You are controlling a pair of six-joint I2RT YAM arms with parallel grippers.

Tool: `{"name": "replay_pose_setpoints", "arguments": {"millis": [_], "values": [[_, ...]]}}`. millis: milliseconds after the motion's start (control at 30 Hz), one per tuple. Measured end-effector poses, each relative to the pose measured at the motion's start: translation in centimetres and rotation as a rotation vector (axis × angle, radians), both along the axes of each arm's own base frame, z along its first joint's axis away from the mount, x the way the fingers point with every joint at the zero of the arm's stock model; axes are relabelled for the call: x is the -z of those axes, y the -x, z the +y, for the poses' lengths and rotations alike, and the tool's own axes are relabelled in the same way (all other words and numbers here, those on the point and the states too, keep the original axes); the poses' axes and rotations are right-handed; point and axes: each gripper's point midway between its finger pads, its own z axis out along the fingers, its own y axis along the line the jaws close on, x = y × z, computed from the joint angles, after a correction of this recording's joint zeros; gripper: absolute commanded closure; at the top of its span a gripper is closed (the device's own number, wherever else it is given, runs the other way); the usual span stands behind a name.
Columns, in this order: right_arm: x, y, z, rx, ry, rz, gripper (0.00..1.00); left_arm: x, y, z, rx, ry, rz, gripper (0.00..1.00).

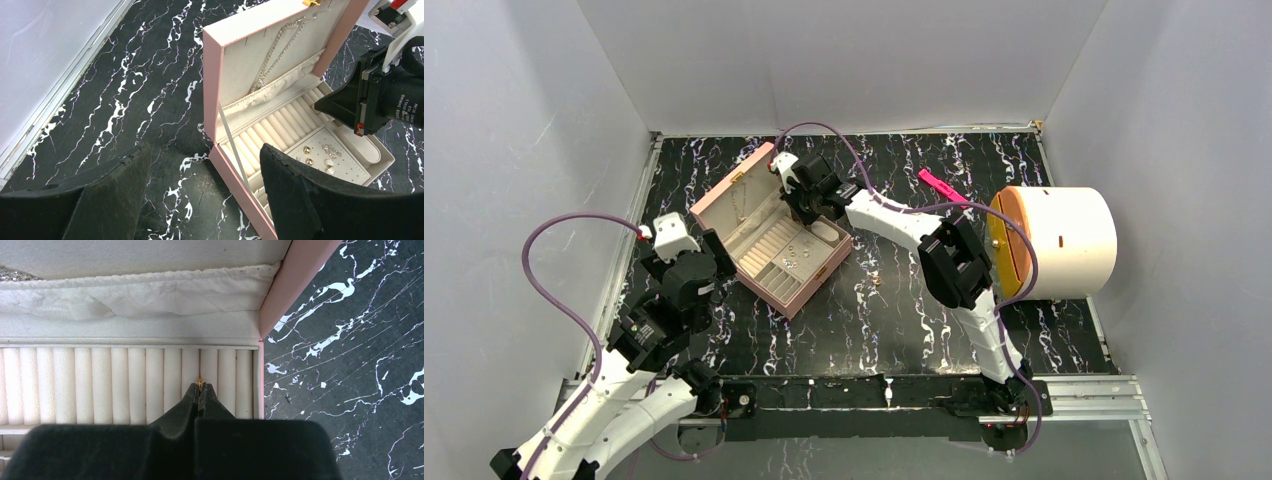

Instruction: Organize the mixed jewelry

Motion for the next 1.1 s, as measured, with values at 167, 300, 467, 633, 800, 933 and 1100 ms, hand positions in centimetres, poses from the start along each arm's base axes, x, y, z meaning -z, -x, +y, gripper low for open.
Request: {"name": "replay_pose_setpoints", "arguments": {"millis": [167,300,467,633,800,933,1100], "values": [[0.6,-0.1,0.2,-0.005,0.000,0.000,1.00,0.1,0.0,0.0,-0.001,-0.003,0.003,0.23],[1.0,-0.2,0.4,-0.006,0.001,0.003,1.00,0.1,0.0,0.0,-0.002,-0.002,0.003,0.23],[1.0,-0.2,0.4,-0.005,0.001,0.003,0.98,0.1,0.0,0.1,-0.004,-0.003,0.003,0.23],[1.0,-0.2,0.4,0.004,-0.006,0.012,0.87,0.1,0.0,0.1,-0.005,-0.003,0.003,0.23],[0.7,-0.3,0.6,0.025,-0.021,0.030,0.79,0.1,0.0,0.1,-0.005,-0.003,0.004,0.23],[0.6,-0.3,0.7,0.040,-0.039,0.046,0.69,0.1,0.0,0.1,-0.007,-0.002,0.003,0.23],[-0.1,0.2,0.7,0.046,-0.064,0.065,0.58,-0.1,0.0,0.2,-0.007,0.004,-0.003,0.23]]}}
